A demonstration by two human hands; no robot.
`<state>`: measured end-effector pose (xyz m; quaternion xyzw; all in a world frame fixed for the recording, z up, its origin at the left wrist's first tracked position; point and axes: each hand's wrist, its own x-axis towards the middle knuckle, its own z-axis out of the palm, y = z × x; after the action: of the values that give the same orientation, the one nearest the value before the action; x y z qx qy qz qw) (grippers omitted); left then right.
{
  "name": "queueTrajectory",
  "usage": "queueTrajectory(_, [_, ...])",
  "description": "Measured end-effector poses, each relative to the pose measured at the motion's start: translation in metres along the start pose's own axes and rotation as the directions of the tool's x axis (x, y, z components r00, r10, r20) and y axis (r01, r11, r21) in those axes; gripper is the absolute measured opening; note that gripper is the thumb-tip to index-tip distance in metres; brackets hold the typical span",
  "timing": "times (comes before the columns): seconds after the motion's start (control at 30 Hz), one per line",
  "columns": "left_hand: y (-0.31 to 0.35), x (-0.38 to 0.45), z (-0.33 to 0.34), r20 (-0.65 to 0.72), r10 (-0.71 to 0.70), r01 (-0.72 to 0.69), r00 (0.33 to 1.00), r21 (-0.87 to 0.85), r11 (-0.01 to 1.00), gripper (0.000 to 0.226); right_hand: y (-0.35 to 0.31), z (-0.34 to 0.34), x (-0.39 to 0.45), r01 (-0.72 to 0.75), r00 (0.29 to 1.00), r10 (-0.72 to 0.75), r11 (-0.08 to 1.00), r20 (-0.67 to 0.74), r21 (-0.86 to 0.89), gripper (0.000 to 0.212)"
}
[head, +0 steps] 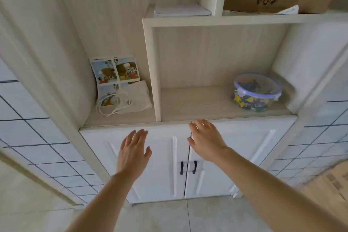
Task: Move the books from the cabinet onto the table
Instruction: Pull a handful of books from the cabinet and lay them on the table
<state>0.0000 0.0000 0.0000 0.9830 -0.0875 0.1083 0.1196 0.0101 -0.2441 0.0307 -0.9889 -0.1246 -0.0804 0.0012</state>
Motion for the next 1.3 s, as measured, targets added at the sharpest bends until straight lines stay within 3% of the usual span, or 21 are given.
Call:
queueTrajectory(0.17, [-0.015, 0.042, 0.027, 0.086, 0.017, -0.014, 0.996, -0.036, 0.999, 0.068, -0.005, 0.029, 0.036, 0.007, 0.988, 0.004, 0.998, 0.153, -0.068, 0.075])
queueTrajectory(0.5, [-0.005, 0.051, 0.060, 0.061, -0.020, 0.018, 0.998, 0.027, 0.999, 0.079, -0.003, 0.041, 0.045, 0.007, 0.961, 0.009, 0.998, 0.276, -0.056, 0.081])
queueTrajectory(0.77, [-0.007, 0.034, 0.051, 0.063, -0.009, 0.006, 0.998, 0.044, 0.999, 0.070, -0.007, 0.030, 0.018, 0.036, 0.955, -0.038, 0.999, 0.293, 0.012, 0.086])
queueTrajectory(0.83, [-0.007, 0.025, 0.049, 0.054, -0.009, 0.007, 0.998, 0.036, 0.999, 0.068, -0.010, 0.027, 0.005, 0.038, 0.953, -0.054, 0.998, 0.297, 0.058, 0.081])
queueTrajectory(0.9, [-0.007, 0.015, 0.048, 0.053, -0.008, 0.007, 0.999, 0.033, 0.999, 0.065, -0.014, 0.023, -0.001, 0.036, 0.963, -0.074, 0.989, 0.258, 0.146, 0.059])
queueTrajectory(1.0, [-0.007, -0.009, 0.047, -0.003, -0.001, 0.001, 1.000, -0.024, 1.000, 0.062, -0.020, 0.010, -0.001, -0.099, 0.955, -0.011, 0.931, 0.296, 0.352, 0.030])
queueTrajectory(1.13, [0.002, -0.036, 0.040, -0.153, -0.089, 0.067, 0.984, -0.148, 0.987, 0.048, -0.029, 0.009, -0.004, -0.082, 0.917, -0.122, 0.874, 0.380, 0.479, 0.035])
queueTrajectory(1.23, [0.012, -0.041, 0.032, -0.189, -0.277, 0.220, 0.942, -0.273, 0.937, 0.036, -0.041, 0.008, -0.012, -0.065, 0.853, -0.239, 0.833, 0.463, 0.549, 0.035])
queueTrajectory(1.3, [0.014, -0.039, 0.028, -0.196, -0.383, 0.311, 0.903, -0.316, 0.896, 0.042, -0.048, 0.008, -0.016, -0.054, 0.821, -0.287, 0.822, 0.494, 0.567, 0.036])
